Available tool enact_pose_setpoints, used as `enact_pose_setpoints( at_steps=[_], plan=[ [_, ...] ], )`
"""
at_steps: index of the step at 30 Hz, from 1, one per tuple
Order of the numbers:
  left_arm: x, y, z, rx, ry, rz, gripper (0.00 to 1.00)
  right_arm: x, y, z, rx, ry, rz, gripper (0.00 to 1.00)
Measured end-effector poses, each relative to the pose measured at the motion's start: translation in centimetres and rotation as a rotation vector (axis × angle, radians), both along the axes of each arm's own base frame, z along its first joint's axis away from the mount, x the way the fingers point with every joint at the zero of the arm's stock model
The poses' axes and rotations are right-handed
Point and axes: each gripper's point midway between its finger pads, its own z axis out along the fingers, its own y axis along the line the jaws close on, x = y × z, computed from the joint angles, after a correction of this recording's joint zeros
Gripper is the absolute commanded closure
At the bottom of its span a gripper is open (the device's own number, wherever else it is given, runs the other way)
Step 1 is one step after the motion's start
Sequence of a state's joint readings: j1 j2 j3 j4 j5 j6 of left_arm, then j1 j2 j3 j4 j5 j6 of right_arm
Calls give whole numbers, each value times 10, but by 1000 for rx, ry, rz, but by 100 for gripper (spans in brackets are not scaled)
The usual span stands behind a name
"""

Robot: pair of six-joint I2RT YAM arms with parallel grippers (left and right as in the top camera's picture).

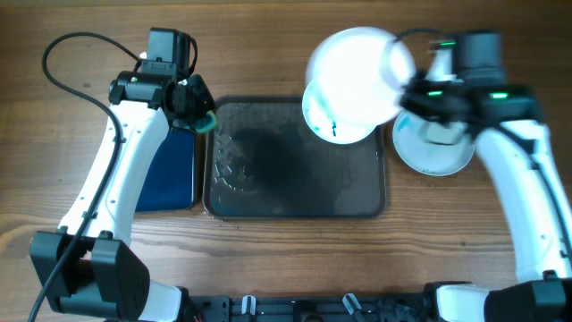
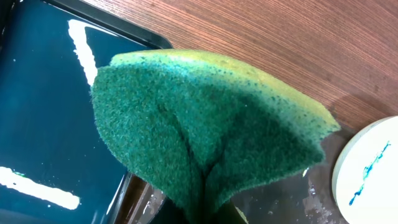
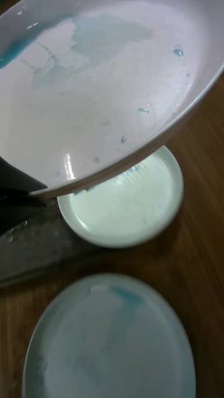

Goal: Clean dirty plates on tray and stack at the side
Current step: 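Lift the second plate with the right gripper and stack it right of tray, then grasp the last stained plate with the right gripper and slide it to tray center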

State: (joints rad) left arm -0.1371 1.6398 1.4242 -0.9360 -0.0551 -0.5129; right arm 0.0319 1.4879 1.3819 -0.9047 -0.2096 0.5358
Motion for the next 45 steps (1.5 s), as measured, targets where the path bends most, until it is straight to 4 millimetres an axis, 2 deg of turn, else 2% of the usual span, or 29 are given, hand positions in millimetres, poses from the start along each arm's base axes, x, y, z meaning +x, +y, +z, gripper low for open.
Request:
enact_pose_setpoints(
  at_steps=[3,4,6,8,12,15,19,21,26,30,32,35,37,39,41,42,43,45],
  plan=[
    [0,0,0,0,0,0,96,-8,-72,-7,12,51,-202,96],
    [0,0,0,0,0,0,96,-9,-90,-8,11,54,-252,96],
    [0,0,0,-1,-1,0,96,-15,-120,-18,-5,81,-336,96],
    [1,0,1,-1,-6,0,96,-25,-138,-42,-31,152,-392,96],
    [3,0,1,-2,-12,0,96,-43,-146,-95,-62,289,-426,96],
    [5,-1,2,-4,-23,0,96,-52,-147,-121,-76,343,-439,96],
    [5,-1,2,-4,-23,0,96,-56,-153,-130,-93,367,-456,94],
    [5,-1,2,-4,-24,0,96,-54,-157,-130,-101,353,-465,76],
    [12,-2,6,-9,-54,0,96,-53,-159,-137,-113,359,-454,64],
    [13,-2,6,-9,-57,0,96,-53,-151,-141,-96,364,-379,61],
    [14,-2,7,-10,-64,0,96,-48,-142,-137,-59,346,-312,53],
    [21,-3,10,-16,-91,-2,96,-13,-119,-102,-14,216,-141,46],
    [23,-4,5,-16,-86,-2,96,15,-92,-70,-44,106,-6,46],
    [24,-6,-5,-21,-60,-6,96,43,-50,-37,-102,-10,156,46],
    [25,-11,-14,-45,-37,-19,96,61,-5,-21,-147,-82,310,51],
    [25,-16,-19,-68,-20,-30,96,67,15,-26,-158,-84,380,56],
    [25,-19,-22,-83,-9,-37,96,66,24,-41,-158,-47,412,65],
    [24,-25,-26,-99,3,-51,96,60,29,-78,-136,72,420,71]
  ],
)
